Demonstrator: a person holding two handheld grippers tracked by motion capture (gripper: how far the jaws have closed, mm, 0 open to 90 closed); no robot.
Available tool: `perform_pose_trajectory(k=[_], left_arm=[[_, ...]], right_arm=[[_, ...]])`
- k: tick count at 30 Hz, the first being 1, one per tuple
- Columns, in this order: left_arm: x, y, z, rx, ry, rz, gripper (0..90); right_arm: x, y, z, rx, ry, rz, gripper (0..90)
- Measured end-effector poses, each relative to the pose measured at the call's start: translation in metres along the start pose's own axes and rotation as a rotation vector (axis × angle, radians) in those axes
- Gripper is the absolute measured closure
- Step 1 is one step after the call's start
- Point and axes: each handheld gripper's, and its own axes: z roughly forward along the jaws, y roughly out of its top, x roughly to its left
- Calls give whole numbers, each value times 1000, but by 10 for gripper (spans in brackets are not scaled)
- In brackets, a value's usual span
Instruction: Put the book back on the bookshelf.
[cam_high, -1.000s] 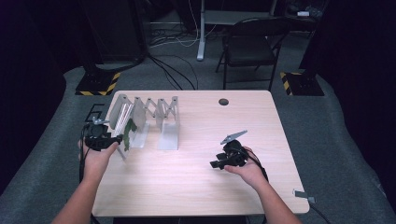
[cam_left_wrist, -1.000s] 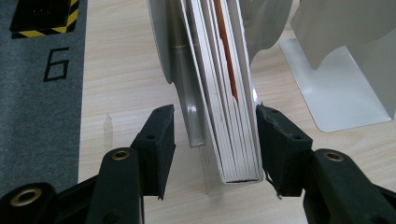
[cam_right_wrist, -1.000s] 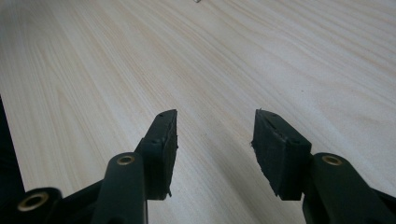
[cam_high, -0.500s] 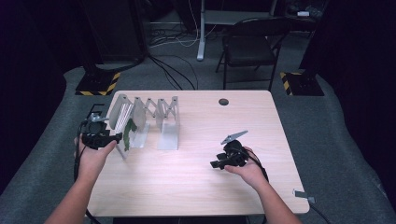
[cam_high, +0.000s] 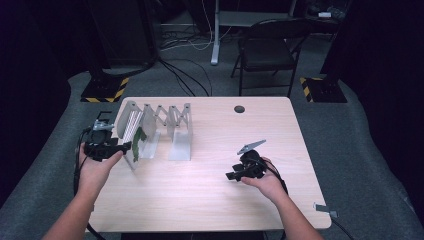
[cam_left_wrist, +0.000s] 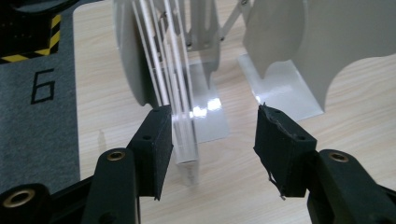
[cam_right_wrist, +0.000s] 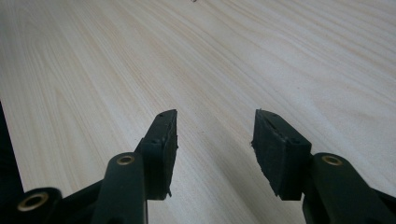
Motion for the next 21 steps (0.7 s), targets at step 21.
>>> perform_pose_trajectory(k=[21], left_arm=[[-44,-17,-17,4,-132,155,461]], right_arm=[[0,0,0,2,-2,1,500]])
